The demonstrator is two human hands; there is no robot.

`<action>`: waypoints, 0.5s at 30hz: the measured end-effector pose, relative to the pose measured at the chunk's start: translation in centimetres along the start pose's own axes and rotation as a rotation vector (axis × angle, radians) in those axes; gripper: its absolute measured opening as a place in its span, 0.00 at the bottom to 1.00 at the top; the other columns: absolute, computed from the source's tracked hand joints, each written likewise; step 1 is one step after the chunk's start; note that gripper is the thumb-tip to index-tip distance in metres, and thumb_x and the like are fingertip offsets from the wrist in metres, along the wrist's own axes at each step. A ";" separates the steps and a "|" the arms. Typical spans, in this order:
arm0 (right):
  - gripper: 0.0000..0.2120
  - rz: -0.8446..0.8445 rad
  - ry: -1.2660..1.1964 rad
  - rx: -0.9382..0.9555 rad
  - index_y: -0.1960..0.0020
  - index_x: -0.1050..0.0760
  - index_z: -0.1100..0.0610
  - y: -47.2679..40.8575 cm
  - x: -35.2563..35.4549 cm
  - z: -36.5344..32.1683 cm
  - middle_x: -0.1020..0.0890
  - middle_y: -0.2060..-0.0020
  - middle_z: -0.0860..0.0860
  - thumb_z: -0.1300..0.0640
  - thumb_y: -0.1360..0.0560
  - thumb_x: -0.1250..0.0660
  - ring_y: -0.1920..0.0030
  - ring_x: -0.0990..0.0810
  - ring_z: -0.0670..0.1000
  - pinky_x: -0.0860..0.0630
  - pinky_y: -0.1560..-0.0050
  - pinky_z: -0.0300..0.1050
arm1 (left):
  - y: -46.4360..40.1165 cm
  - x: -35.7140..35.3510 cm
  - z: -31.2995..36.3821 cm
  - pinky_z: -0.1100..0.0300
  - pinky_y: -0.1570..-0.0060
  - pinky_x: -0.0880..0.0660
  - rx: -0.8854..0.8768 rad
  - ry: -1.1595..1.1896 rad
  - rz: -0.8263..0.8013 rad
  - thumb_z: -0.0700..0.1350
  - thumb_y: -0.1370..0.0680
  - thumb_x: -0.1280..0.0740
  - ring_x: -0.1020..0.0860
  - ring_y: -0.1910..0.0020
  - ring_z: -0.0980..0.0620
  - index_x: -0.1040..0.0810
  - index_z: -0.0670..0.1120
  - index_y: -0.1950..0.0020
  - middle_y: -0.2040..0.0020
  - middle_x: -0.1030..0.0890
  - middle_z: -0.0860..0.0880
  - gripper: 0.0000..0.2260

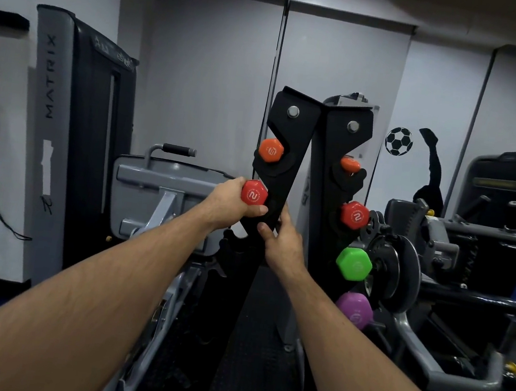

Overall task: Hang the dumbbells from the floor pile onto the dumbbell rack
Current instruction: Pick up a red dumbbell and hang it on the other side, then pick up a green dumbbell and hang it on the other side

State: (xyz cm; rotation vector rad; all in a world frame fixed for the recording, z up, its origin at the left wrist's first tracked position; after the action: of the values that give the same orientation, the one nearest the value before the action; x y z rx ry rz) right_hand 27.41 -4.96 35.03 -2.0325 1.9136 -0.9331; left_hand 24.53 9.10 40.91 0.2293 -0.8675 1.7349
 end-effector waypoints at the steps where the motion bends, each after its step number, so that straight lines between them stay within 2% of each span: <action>1: 0.32 0.000 0.000 -0.005 0.19 0.43 0.40 -0.1 0.0 0.0 0.19 0.35 0.49 0.58 0.18 0.35 0.44 0.20 0.48 0.19 0.41 0.49 | 0.2 0.0 -0.2 0.53 0.39 0.23 0.000 0.016 -0.010 0.50 0.26 0.22 0.21 0.43 0.53 0.28 0.48 0.29 0.42 0.20 0.52 0.28; 3: 0.32 -0.006 -0.001 -0.012 0.19 0.43 0.39 0.1 0.1 0.3 0.20 0.35 0.50 0.58 0.17 0.35 0.42 0.19 0.50 0.19 0.41 0.53 | 0.7 0.0 -0.3 0.57 0.39 0.26 -0.012 0.071 -0.017 0.48 0.24 0.24 0.22 0.40 0.53 0.31 0.48 0.26 0.40 0.22 0.54 0.29; 6: 0.32 -0.043 0.037 -0.025 0.17 0.47 0.42 1.1 -0.3 1.5 0.22 0.31 0.49 0.55 0.16 0.37 0.40 0.19 0.49 0.21 0.42 0.46 | 1.8 0.0 -0.9 0.55 0.34 0.29 -0.028 0.125 0.012 0.50 0.20 0.28 0.25 0.31 0.50 0.37 0.46 0.21 0.31 0.24 0.50 0.31; 9: 0.36 -0.067 0.044 -0.100 0.16 0.53 0.45 3.0 -0.9 3.6 0.29 0.24 0.51 0.49 0.17 0.36 0.28 0.26 0.54 0.28 0.28 0.55 | 3.6 0.2 -2.0 0.45 0.26 0.33 -0.032 0.103 0.081 0.61 0.21 0.33 0.31 0.24 0.47 0.44 0.48 0.17 0.20 0.34 0.46 0.37; 12: 0.39 -0.107 0.109 -0.114 0.16 0.52 0.46 5.8 -1.5 5.3 0.29 0.23 0.51 0.44 0.19 0.33 0.26 0.28 0.54 0.30 0.26 0.58 | 6.9 -0.5 -3.9 0.44 0.25 0.34 -0.009 0.110 0.130 0.70 0.24 0.37 0.34 0.22 0.48 0.44 0.50 0.17 0.20 0.35 0.47 0.42; 15: 0.41 -0.138 0.145 -0.107 0.16 0.51 0.46 9.2 -2.0 7.0 0.31 0.23 0.52 0.41 0.21 0.32 0.24 0.31 0.53 0.33 0.24 0.55 | 10.4 -2.2 -6.9 0.49 0.23 0.36 0.015 0.120 0.156 0.70 0.24 0.37 0.35 0.22 0.51 0.41 0.49 0.18 0.20 0.34 0.49 0.41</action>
State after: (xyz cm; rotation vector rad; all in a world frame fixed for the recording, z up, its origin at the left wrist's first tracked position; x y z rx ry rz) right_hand 23.80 -6.32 23.93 -2.2397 1.9551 -1.0588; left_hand 17.81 10.86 30.31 0.0679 -0.8025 1.8800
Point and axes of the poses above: each hand's wrist, its own y-axis away from the middle knuckle, its own x-axis out of the back of the hand, z = x × y, the point moved 8 cm from there along -y, towards the middle knuckle
